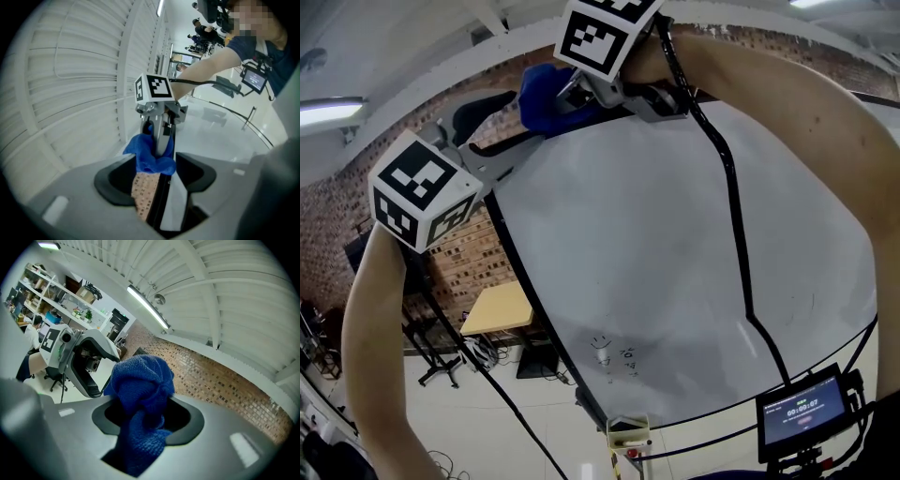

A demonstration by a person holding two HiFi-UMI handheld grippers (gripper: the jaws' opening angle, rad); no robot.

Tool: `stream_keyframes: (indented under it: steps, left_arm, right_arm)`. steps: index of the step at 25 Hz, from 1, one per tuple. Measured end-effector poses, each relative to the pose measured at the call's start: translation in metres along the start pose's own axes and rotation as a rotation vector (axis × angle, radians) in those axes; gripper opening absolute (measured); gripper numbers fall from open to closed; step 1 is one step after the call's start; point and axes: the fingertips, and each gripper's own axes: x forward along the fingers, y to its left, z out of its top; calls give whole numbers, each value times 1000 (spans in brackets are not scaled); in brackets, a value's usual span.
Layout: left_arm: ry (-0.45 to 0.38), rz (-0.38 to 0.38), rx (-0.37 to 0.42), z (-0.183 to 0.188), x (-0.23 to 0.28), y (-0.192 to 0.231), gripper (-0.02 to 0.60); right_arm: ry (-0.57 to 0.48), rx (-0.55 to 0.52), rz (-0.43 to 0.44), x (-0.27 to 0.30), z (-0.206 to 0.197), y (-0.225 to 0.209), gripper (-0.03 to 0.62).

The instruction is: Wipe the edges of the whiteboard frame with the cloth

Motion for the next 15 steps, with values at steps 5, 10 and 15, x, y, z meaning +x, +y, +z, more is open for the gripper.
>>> stream_keyframes:
  steps: [5,10,15]
  left_arm:
    - [10,-4,11,-2,7,5,265]
    - [16,-26,23,-2,18,1,265]
    - [2,-48,25,3,30,-4,265]
  right_arm:
    - [7,22,-13,0,-5,-9,196]
    - [-4,47,-30,-4,-10,-18,196]
    - [5,60,-49,-7,-21,-27,196]
